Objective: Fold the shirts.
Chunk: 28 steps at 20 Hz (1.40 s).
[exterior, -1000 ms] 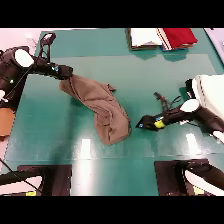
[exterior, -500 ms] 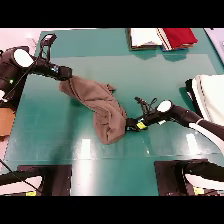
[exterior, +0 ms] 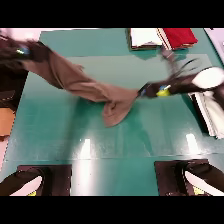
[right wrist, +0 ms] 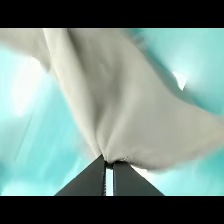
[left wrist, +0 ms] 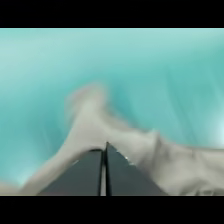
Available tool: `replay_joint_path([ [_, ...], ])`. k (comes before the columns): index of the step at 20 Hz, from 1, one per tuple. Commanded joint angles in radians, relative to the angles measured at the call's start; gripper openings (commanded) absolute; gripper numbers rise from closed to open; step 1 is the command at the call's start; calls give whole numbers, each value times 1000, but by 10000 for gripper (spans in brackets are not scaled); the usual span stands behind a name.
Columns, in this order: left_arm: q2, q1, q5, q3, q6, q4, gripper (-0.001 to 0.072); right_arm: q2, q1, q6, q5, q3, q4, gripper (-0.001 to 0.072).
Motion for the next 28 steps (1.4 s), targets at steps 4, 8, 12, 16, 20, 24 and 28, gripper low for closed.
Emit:
replay_joint_path([
  [4,277,1,-61,216,1,0,31,240,-305,18,208,365,-73,16],
  [8,321,1,-122,269,1,-57,31,253,-478,18,352,528,-73,15],
  [12,286,1,-217,236,13,-91,31,169,-564,44,455,676,-73,16],
  [16,166,1,-288,34,28,-91,31,27,-564,51,501,624,-75,15],
  [20,-18,1,-236,-235,120,-91,32,-111,-552,43,477,356,-89,15],
  [24,-200,1,-109,-296,158,-93,34,-192,-468,42,367,179,-164,15],
  [28,-225,27,-56,-269,138,-83,591,-205,-384,42,293,156,-182,16],
])
